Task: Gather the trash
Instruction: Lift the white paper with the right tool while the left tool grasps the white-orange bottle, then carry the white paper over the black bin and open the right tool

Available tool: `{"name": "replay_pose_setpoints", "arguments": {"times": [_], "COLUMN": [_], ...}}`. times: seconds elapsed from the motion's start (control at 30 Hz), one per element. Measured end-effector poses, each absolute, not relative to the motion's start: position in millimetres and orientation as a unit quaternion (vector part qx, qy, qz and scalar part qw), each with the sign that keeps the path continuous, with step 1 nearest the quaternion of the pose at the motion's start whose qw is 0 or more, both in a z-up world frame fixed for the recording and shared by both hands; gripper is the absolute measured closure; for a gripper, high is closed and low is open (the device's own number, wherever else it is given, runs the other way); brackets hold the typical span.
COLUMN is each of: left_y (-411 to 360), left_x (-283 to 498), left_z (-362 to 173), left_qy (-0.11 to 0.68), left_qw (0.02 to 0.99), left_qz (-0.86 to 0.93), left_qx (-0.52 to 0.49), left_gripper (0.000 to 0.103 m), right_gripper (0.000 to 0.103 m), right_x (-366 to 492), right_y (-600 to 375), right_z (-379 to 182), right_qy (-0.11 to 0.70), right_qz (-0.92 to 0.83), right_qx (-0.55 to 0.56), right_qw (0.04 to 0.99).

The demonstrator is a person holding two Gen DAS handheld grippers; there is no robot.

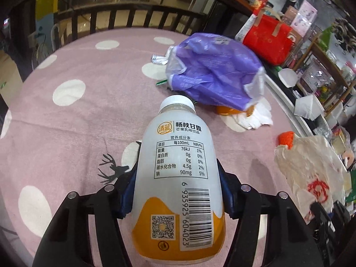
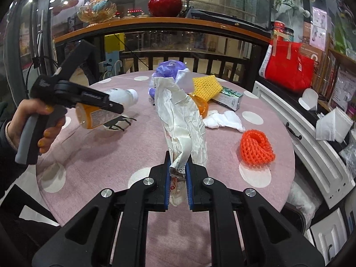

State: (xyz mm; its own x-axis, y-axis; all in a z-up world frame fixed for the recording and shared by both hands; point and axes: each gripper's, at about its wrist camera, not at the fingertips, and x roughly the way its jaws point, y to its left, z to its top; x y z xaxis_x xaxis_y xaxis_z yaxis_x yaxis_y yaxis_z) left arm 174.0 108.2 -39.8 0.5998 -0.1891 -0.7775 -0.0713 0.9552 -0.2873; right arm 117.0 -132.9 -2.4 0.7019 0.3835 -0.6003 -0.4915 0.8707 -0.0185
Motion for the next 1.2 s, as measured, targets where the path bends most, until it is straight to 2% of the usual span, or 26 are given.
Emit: {"name": "replay_pose_setpoints", "arguments": {"times": [0.4, 0.57, 1.0, 1.2], "left_y": [22, -21, -126, -168], "left_x": [160, 160, 157, 153], "left_z": [-13, -5, -3, -8], "left_qy": [0.405, 0.398, 0.396, 0.404], "left_qw": [0.897, 0.895, 0.876, 0.863], "left_qz": [-0.136, -0.182, -0.272, -0.302], "left_qx": [-0.109, -0.089, -0.037, -0.018], "left_gripper": [0.043, 0.043, 0.043, 0.043], "right_gripper": [0.091, 0.091, 0.091, 0.091], "right_x": [116, 105, 136, 152], "right_y": [-253, -307, -372, -378], "right_z": [-5, -24, -162, -206], "right_qy": [0.335, 0.354, 0.518, 0.562], "right_qz": [0.094, 0.016, -0.023, -0.035], "right_qx": [0.003, 0.024, 0.119, 0.139], "right_qw": [0.938, 0.935, 0.847, 0.815]}}
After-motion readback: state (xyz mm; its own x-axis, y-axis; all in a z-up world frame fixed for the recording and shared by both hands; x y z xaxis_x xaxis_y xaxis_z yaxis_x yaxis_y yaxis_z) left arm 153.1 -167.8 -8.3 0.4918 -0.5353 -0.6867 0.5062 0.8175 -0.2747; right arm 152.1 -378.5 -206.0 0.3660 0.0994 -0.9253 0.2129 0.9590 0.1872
